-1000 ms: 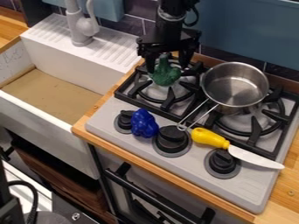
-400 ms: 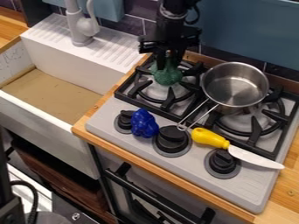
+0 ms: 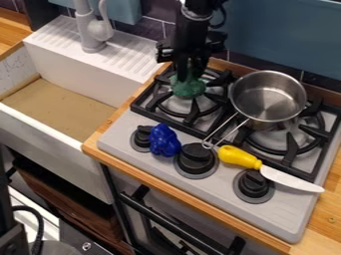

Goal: Moved the broccoli from the left burner to inside the silver pot

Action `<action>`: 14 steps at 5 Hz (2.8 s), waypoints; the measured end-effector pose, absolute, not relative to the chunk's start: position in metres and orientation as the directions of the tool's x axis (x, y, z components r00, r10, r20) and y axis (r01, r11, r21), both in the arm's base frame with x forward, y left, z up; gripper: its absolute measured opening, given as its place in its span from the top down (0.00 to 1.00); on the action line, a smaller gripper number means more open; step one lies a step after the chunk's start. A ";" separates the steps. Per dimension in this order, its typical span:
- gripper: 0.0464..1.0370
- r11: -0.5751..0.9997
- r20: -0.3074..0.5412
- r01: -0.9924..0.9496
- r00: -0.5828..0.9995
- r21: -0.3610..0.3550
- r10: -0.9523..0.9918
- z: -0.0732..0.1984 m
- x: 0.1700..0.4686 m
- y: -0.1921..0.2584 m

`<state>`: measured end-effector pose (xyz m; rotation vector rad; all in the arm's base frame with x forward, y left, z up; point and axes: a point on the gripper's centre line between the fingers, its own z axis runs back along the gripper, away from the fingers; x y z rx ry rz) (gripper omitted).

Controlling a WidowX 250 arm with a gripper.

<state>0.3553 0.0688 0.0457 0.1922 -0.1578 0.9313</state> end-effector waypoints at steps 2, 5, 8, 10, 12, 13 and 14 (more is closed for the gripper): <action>0.75 0.569 0.160 -0.822 0.566 0.027 0.809 0.086 0.362 0.040; 0.75 0.655 0.117 -0.745 0.645 -0.129 0.756 0.105 0.373 -0.035; 0.75 0.661 0.116 -0.741 0.651 -0.121 0.750 0.070 0.374 -0.056; 0.40 0.655 0.082 -0.751 0.650 -0.084 0.755 0.068 0.366 -0.050; 0.03 0.650 0.081 -0.757 0.646 -0.066 0.759 0.076 0.369 -0.040; 0.04 0.632 0.067 -0.772 0.629 -0.066 0.775 0.081 0.370 -0.031; 0.04 0.622 0.069 -0.782 0.619 -0.045 0.782 0.097 0.374 -0.014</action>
